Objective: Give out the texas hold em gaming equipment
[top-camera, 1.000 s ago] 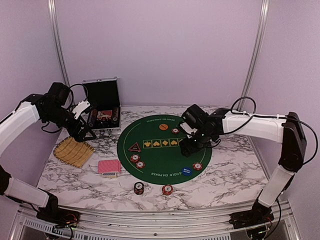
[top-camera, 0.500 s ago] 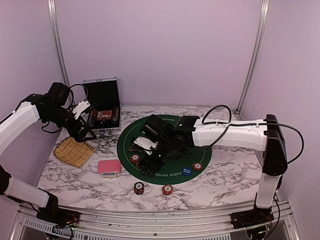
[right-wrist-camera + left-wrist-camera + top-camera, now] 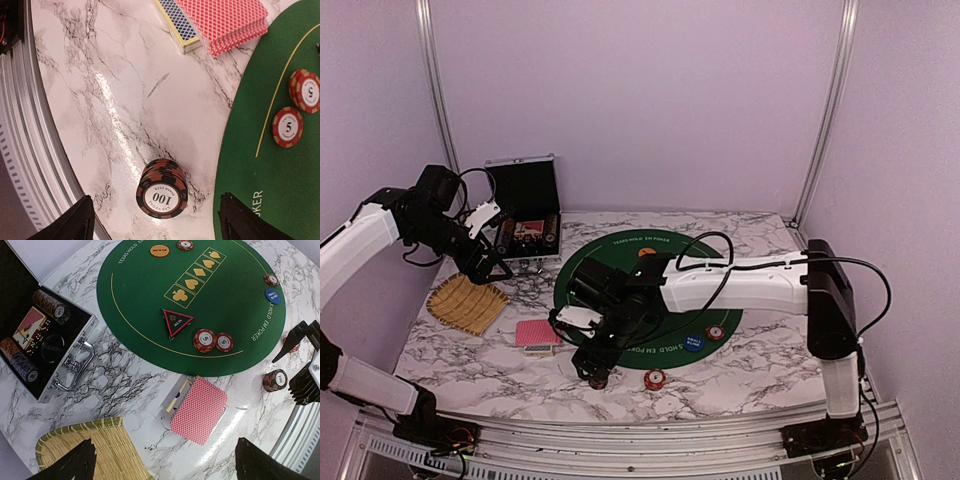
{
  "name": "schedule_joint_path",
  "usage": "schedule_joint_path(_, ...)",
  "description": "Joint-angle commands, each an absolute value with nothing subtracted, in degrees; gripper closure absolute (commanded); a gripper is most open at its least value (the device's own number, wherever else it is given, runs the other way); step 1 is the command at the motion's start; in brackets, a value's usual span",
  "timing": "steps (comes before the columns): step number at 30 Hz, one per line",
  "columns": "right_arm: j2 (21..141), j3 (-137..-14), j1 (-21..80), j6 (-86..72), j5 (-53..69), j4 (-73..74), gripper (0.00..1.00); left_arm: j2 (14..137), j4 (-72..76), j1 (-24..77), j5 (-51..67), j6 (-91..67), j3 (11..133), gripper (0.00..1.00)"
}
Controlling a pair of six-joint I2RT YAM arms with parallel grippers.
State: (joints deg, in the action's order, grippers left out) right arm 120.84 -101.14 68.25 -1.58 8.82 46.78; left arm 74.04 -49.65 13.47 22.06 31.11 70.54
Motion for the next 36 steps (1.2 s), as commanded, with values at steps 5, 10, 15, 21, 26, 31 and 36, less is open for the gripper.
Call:
schedule_joint_path(5, 123.5, -102.8, 68.6, 1.4, 10.0, 48.2, 0.24, 73.3, -51.8, 13.7, 23.0, 31.6, 72.7, 0.01)
schedule_joint_path(10, 123.8, -102.0, 68.6, 1.4, 10.2, 47.7, 0.3, 73.3, -52.0, 13.7, 22.7, 31.7, 73.1, 0.01)
schedule_joint_path(15, 124.1, -101.3, 68.7, 1.7, 10.7, 47.5, 0.31, 73.2, -52.1, 13.7, 22.8, 31.8, 73.1, 0.01)
schedule_joint_path(21, 124.6, -100.4, 68.7, 2.1, 10.6, 47.5, 0.31, 73.2, -52.2, 13.7, 23.0, 31.8, 73.2, 0.01)
schedule_joint_path(26, 124.8, -100.2, 68.6, 2.0, 10.9, 47.2, 0.32, 73.0, -52.3, 13.7, 22.8, 31.9, 73.1, 0.01)
schedule_joint_path(31, 125.0, -100.3, 68.6, 2.0, 11.1, 47.1, 0.36, 72.9, -52.3, 13.7, 22.9, 31.9, 73.0, 0.01)
schedule_joint_path(36, 125.5, -99.9, 68.6, 2.1, 10.7, 47.0, 0.38, 73.0, -52.3, 13.7, 23.0, 31.9, 73.1, 0.01)
